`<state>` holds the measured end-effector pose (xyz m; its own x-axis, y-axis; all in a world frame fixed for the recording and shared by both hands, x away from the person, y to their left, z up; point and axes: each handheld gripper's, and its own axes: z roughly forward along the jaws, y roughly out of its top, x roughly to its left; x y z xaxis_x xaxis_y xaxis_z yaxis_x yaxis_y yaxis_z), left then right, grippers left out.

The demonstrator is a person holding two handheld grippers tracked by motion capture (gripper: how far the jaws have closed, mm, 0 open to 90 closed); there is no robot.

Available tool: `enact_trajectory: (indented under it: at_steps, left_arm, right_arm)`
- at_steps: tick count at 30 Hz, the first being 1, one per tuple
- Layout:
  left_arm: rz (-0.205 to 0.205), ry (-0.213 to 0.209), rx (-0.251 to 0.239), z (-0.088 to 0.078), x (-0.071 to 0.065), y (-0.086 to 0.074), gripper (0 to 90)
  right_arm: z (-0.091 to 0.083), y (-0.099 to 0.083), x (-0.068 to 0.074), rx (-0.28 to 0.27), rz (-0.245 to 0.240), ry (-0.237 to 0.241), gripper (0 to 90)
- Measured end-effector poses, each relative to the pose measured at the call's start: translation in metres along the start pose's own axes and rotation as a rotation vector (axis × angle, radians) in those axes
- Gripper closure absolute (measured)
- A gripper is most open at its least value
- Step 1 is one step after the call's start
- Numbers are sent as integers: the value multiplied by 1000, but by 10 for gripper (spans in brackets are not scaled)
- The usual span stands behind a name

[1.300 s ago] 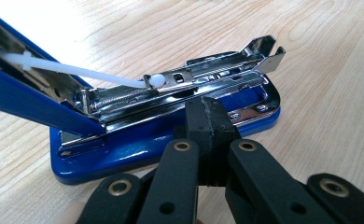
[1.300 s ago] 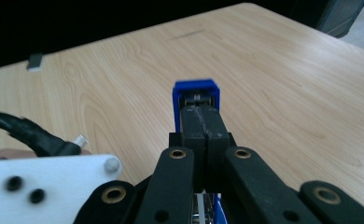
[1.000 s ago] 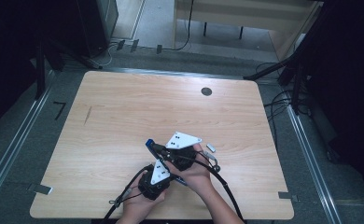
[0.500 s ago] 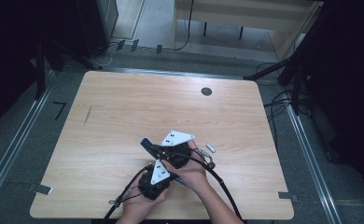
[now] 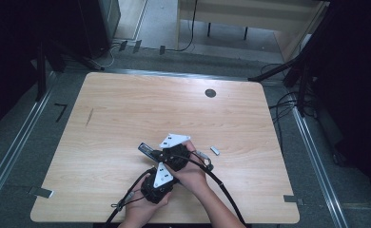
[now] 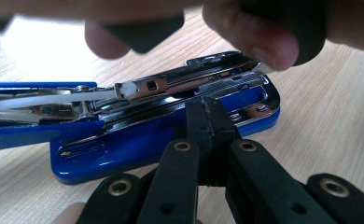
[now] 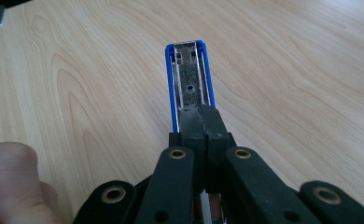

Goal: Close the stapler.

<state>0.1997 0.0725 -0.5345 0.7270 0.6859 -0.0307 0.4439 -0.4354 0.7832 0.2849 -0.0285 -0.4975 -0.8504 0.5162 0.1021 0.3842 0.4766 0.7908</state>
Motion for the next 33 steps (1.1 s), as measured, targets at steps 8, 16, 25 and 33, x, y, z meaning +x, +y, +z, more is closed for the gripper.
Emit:
enact_trajectory:
  at_steps: [8, 16, 25, 33]
  left_arm:
    - [-3, 0, -2, 0, 0, 0, 900]
    - [-10, -9, 2, 0, 2, 0, 900]
    - [-11, -9, 1, 0, 1, 0, 900]
    - [-10, -10, 1, 0, 1, 0, 900]
  right_arm:
    - [9, 0, 0, 64, 17, -15, 900]
    - [6, -2, -3, 53, 46, 4, 900]
    - [-21, -6, -12, -42, 62, -40, 900]
    - [-59, -21, -44, -117, 135, -125, 900]
